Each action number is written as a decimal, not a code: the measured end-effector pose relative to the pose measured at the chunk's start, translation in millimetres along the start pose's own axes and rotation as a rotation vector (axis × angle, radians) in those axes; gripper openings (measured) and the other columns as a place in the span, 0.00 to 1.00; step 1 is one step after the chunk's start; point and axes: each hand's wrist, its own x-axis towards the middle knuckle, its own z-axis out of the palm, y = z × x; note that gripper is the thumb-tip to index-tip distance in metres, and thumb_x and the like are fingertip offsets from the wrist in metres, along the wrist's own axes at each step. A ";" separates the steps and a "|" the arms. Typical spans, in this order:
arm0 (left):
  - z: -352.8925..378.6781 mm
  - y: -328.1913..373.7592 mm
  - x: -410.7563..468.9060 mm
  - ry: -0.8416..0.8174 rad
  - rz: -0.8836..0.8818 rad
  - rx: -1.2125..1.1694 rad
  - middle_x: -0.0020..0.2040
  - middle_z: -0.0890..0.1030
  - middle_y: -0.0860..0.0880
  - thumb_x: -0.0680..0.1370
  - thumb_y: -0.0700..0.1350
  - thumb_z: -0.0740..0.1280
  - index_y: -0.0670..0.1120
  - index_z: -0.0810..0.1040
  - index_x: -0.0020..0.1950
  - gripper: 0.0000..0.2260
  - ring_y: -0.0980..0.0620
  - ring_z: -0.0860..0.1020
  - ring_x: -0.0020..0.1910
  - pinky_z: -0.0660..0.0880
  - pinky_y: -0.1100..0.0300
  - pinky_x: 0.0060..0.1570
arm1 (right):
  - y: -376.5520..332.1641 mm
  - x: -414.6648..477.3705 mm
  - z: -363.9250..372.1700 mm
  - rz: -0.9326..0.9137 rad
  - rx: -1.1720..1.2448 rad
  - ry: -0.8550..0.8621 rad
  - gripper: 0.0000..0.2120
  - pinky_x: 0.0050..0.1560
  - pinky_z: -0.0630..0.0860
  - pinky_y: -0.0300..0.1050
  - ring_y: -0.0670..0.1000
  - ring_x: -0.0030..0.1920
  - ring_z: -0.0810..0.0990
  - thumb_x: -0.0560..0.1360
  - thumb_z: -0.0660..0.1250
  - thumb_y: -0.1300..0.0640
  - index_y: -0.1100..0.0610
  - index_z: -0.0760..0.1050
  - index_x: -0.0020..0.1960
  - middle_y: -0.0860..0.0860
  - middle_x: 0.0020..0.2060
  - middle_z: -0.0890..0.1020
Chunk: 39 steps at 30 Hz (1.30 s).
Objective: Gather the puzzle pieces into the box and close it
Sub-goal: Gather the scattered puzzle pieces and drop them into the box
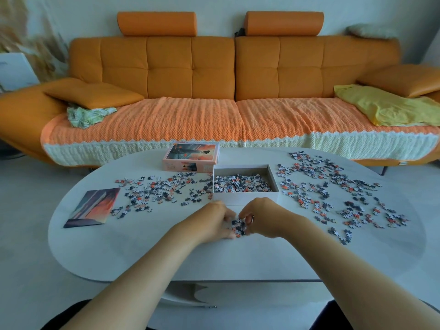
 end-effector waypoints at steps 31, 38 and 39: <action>-2.9 -1.3 3.4 0.100 -0.056 -0.226 0.41 0.80 0.58 0.69 0.42 0.76 0.49 0.83 0.48 0.09 0.59 0.78 0.43 0.74 0.66 0.43 | -9.6 17.5 2.5 0.097 0.179 -0.017 0.06 0.33 0.73 0.31 0.42 0.29 0.78 0.67 0.76 0.54 0.55 0.84 0.42 0.50 0.32 0.85; 1.2 -7.4 7.2 0.139 -0.087 -0.341 0.40 0.81 0.57 0.67 0.40 0.78 0.53 0.81 0.43 0.11 0.60 0.79 0.40 0.75 0.66 0.40 | -7.0 19.6 0.1 0.055 0.219 -0.036 0.04 0.45 0.79 0.36 0.38 0.27 0.78 0.69 0.74 0.57 0.56 0.85 0.43 0.53 0.36 0.86; 2.0 -8.3 8.6 0.150 -0.093 -0.353 0.40 0.81 0.57 0.66 0.40 0.78 0.53 0.81 0.42 0.11 0.60 0.79 0.40 0.75 0.65 0.41 | -5.9 20.5 0.0 0.058 0.249 -0.027 0.04 0.46 0.81 0.38 0.40 0.28 0.80 0.69 0.74 0.59 0.57 0.85 0.43 0.53 0.36 0.86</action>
